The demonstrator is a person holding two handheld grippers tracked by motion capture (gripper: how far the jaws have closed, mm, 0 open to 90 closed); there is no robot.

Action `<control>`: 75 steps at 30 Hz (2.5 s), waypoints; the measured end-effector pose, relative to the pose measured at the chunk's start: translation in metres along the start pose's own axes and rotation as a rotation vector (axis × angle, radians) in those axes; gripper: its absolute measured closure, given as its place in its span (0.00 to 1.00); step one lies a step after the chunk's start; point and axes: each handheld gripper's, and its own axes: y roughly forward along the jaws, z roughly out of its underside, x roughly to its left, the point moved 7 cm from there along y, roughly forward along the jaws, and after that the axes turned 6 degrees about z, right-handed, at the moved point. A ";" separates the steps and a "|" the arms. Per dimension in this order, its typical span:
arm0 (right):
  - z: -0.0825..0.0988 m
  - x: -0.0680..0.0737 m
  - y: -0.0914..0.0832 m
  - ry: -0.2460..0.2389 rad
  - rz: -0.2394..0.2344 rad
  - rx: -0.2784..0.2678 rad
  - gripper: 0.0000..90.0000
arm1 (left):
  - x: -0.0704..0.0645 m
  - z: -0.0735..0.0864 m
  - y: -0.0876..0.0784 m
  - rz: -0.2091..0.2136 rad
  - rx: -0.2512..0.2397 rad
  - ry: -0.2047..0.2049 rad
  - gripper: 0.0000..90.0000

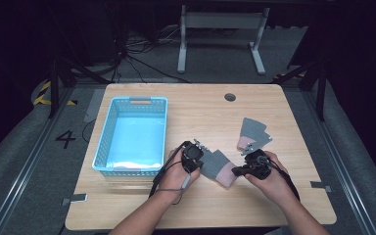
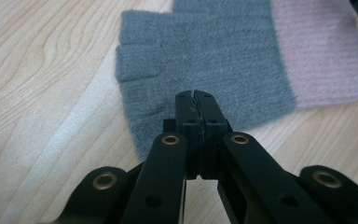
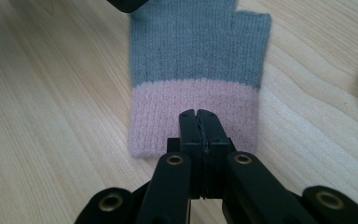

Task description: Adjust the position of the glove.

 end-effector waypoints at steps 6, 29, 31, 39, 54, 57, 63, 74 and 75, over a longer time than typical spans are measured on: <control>0.001 0.001 0.007 -0.008 0.003 0.011 1.00 | 0.001 0.001 0.004 -0.007 0.018 0.005 1.00; 0.007 -0.010 0.009 0.012 0.003 0.032 1.00 | -0.013 0.008 0.003 0.054 0.103 0.013 1.00; 0.007 -0.010 0.009 0.014 0.005 0.034 1.00 | -0.017 0.010 0.002 0.059 0.119 0.029 1.00; 0.008 -0.020 0.007 0.022 0.031 0.037 1.00 | -0.039 0.013 0.004 0.092 0.155 0.080 1.00; 0.011 -0.033 0.000 0.051 0.053 0.016 1.00 | -0.056 0.011 0.009 0.148 0.149 0.118 0.99; 0.011 -0.034 -0.001 0.054 0.057 0.011 1.00 | -0.056 0.011 0.009 0.153 0.145 0.118 0.99; 0.009 -0.037 -0.009 0.051 0.071 -0.011 1.00 | -0.055 0.010 0.003 0.186 0.138 0.110 0.87; 0.009 -0.043 -0.027 0.070 0.102 -0.043 1.00 | -0.052 0.004 -0.026 0.191 0.112 0.106 0.80; 0.009 -0.044 -0.029 0.070 0.104 -0.049 1.00 | -0.051 0.004 -0.029 0.192 0.118 0.108 0.80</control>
